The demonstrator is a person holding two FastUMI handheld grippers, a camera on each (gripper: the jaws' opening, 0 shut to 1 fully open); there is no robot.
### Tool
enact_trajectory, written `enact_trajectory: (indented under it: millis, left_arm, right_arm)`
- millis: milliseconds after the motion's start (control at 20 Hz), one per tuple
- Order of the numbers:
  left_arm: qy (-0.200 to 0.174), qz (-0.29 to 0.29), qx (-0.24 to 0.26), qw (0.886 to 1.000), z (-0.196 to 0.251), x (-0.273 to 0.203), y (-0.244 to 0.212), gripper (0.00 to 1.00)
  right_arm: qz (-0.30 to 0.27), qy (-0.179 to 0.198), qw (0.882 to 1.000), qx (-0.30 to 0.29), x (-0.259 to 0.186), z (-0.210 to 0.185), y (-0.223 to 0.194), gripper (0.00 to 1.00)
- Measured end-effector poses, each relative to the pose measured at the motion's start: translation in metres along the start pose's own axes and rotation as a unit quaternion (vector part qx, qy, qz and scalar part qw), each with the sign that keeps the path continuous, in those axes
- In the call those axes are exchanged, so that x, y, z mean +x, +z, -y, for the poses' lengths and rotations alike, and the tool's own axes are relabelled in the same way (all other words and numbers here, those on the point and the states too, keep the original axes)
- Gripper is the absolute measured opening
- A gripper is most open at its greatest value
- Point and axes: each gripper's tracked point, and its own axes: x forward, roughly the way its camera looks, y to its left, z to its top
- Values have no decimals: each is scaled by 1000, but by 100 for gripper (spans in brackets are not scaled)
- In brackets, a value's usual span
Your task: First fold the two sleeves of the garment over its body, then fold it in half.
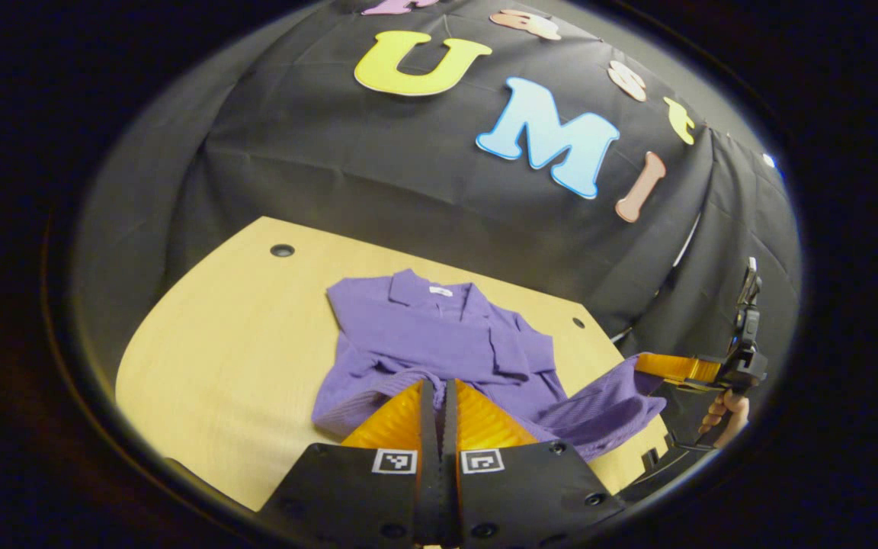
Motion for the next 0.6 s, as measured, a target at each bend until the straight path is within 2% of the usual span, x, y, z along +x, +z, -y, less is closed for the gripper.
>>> enact_trajectory:
  millis: [250, 600]
  left_arm:
    - [25, 24, 2, 999, -6, 63, 49, 7]
    - [60, 41, 35, 997, -21, 154, 101, 7]
  right_arm:
    - [5, 18, 999, -37, 60, 1, 45, 4]
    - [1, 32, 999, -42, 146, 7, 87, 4]
